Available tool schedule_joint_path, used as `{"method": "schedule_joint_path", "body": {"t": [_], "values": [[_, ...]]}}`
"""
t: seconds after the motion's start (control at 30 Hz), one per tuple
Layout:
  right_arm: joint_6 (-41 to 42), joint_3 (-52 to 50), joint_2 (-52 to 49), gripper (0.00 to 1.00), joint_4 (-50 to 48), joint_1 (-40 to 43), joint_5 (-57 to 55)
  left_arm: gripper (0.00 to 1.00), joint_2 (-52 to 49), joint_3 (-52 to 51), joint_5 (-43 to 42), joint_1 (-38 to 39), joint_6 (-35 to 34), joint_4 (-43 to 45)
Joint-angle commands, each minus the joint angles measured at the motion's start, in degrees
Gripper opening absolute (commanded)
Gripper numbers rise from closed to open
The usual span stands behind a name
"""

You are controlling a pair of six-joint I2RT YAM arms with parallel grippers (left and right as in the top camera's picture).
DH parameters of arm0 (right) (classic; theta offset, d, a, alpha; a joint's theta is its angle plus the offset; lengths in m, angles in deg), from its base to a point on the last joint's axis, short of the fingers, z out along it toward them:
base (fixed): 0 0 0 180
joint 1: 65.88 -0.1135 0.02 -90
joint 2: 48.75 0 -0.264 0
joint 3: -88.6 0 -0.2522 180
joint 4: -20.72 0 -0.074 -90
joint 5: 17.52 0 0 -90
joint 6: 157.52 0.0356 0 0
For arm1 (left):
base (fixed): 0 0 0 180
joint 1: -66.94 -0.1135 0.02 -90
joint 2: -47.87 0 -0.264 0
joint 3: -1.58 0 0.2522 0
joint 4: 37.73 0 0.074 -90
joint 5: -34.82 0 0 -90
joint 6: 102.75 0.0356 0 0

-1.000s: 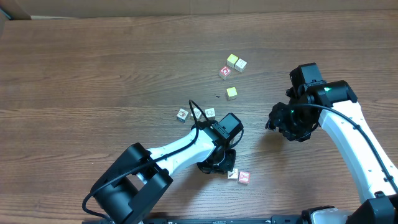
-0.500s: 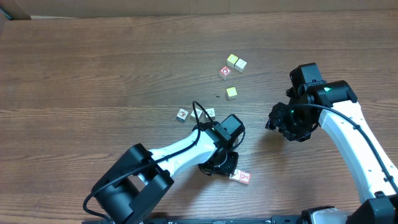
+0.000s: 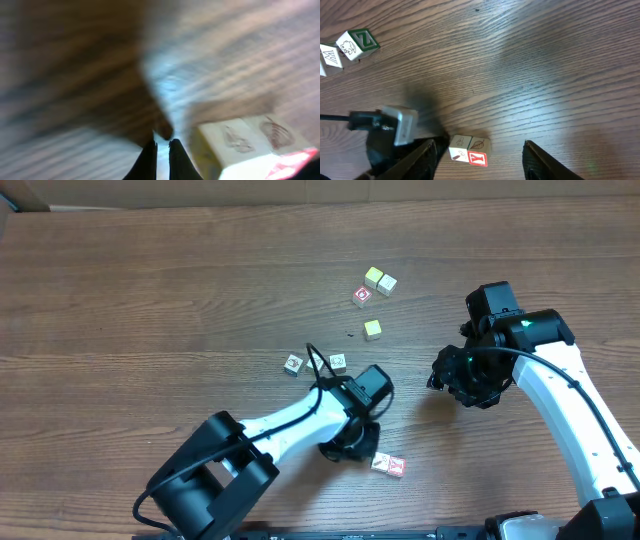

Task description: Flip 5 blocks

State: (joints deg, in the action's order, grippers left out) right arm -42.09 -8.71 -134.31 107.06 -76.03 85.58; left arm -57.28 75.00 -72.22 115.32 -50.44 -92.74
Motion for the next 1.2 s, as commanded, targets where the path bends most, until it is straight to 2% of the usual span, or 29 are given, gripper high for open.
{"method": "schedule_joint_path", "body": {"t": [0.0,0.03,0.07,0.1,0.2,0.33,0.5,0.6,0.67,0.7,0.87,1.0,1.17], "values": [[-0.4,1.4,0.7,0.58,0.0,0.2,0.1,0.17,0.1,3.0,8.2,-4.3,1.8,-2.8],[-0.4,1.4,0.7,0.59,0.0,0.2,0.1,0.38,0.3,4.4,9.1,-5.6,2.9,-4.1],[-0.4,1.4,0.7,0.62,0.0,0.2,0.1,0.54,0.3,5.9,9.7,-6.8,4.2,-5.0],[-0.4,1.4,0.7,0.63,0.0,0.2,0.1,0.57,0.3,7.4,9.8,-8.1,6.2,-5.8],[-0.4,1.4,0.7,0.65,0.0,0.2,0.1,1.00,0.3,12.5,9.8,-12.7,13.3,-6.5],[-0.4,1.4,0.7,0.65,0.2,0.2,0.1,1.00,0.2,17.7,9.8,-19.2,20.2,-6.3],[-0.4,1.4,0.7,0.65,0.2,0.2,0.1,0.99,0.2,19.3,9.6,-24.1,24.1,-5.9],[-0.4,1.4,0.7,0.65,0.2,0.2,0.1,0.86,0.1,19.3,9.6,-26.1,25.6,-5.4],[-0.4,1.4,0.7,0.65,0.3,0.2,0.1,0.68,-0.2,19.3,9.7,-26.8,27.4,-5.2],[-0.4,1.4,0.7,0.66,0.4,0.2,0.1,0.64,-0.5,19.3,9.9,-27.1,28.2,-5.2],[-0.4,1.4,0.7,0.65,1.4,0.2,0.1,0.59,-2.8,19.2,10.7,-27.9,33.1,-6.9],[-0.4,1.4,0.7,0.66,1.8,0.2,0.1,0.60,-5.0,19.2,14.1,-27.9,35.6,-9.4],[-0.4,1.4,0.7,0.66,1.9,0.2,0.1,0.58,-6.9,19.2,17.7,-28.6,36.1,-11.4]]}}
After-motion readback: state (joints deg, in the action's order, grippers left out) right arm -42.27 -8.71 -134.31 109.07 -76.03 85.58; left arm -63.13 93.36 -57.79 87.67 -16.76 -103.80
